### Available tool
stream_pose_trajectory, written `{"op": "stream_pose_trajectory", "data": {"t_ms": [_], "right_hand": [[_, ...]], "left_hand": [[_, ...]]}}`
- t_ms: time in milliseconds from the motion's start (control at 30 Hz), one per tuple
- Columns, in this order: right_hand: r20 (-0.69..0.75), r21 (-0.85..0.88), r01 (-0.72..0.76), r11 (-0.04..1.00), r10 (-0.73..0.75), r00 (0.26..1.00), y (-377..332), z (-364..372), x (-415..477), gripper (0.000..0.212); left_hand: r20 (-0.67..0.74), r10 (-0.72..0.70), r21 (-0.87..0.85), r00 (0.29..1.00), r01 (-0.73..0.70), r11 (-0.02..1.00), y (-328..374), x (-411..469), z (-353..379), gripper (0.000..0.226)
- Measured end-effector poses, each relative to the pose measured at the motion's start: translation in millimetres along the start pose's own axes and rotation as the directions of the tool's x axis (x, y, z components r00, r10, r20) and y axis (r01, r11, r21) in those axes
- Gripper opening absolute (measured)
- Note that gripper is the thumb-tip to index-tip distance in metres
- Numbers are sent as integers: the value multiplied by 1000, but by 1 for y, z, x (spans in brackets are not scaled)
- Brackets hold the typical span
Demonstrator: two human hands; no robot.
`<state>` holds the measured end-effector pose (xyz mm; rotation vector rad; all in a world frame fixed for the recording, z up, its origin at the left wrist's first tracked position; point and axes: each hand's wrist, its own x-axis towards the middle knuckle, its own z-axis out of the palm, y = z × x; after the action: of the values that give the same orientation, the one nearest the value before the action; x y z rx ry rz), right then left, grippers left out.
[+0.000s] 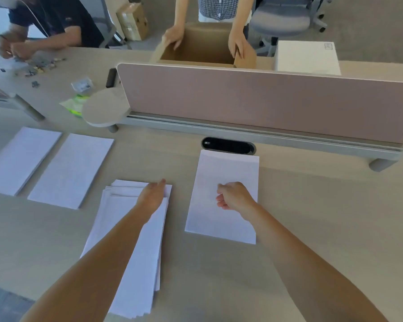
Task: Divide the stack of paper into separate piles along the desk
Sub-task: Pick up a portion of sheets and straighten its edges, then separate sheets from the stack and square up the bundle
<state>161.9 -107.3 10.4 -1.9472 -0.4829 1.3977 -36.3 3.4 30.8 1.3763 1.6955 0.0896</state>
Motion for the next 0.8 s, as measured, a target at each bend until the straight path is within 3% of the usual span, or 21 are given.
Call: {"op": "stream_pose_trajectory", "data": {"t_ms": [233, 300, 400, 500, 567, 633, 800], "right_hand": [[157, 68, -180, 981, 167, 973, 21, 130, -18, 21], [112, 45, -206, 977, 200, 973, 27, 162, -18, 23], [34, 19, -219, 976, 218, 975, 32, 197, -22, 22], [-82, -23, -206, 978, 204, 976, 33, 222, -20, 26], [-173, -130, -193, 973, 169, 970, 29, 233, -25, 24], [-230, -180, -184, 966, 141, 963, 24, 241, -31, 25], [-322, -216, -126, 968, 51, 945, 18, 259, -40, 24]], "left_hand": [[-74, -125, -101, 989, 117, 988, -95, 17, -81, 58], [-42, -144, -157, 989, 136, 978, -120, 31, -99, 65], [-22, -140, -141, 990, 136, 981, -188, 95, -104, 103], [10, -165, -160, 986, 165, 973, -249, 162, -96, 112], [59, -151, -237, 987, 161, 958, -213, 106, -120, 95], [119, -143, -185, 983, 163, 969, -183, 65, -135, 59], [134, -129, -153, 983, 149, 977, -184, 73, -132, 61]]}}
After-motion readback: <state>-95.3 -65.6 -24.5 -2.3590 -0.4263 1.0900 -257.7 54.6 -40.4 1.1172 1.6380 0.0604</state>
